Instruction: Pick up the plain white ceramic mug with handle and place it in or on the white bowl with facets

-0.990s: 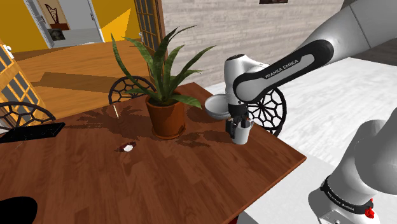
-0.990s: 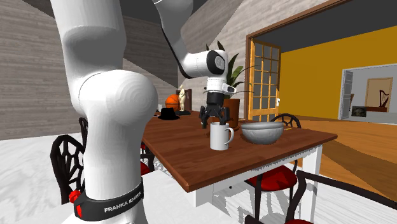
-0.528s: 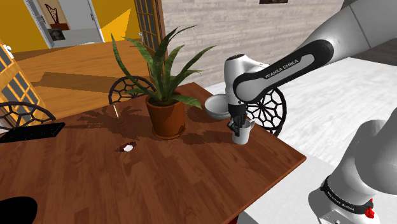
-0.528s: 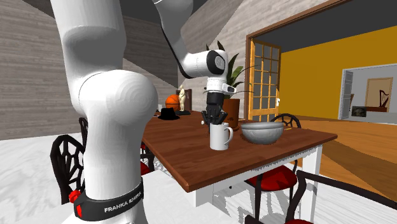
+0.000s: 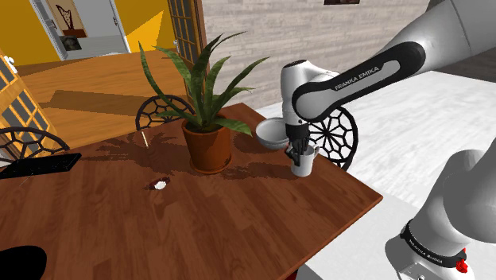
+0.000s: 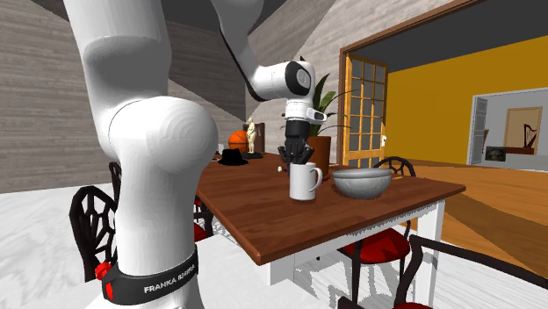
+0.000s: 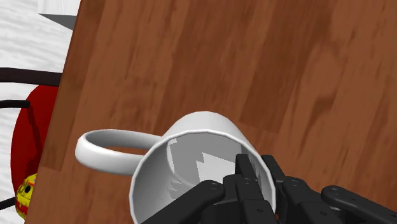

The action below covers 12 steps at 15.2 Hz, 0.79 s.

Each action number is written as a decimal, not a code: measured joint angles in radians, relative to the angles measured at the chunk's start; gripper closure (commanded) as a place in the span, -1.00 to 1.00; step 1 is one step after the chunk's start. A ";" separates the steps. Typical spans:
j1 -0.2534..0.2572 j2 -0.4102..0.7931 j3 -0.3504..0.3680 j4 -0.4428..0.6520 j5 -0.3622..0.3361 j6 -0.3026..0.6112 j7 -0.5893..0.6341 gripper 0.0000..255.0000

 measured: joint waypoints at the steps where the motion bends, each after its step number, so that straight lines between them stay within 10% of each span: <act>1: 0.000 -0.005 -0.001 0.008 0.000 -0.013 -0.001 1.00; 12: 0.000 -0.074 -0.002 0.095 0.003 -0.169 -0.003 1.00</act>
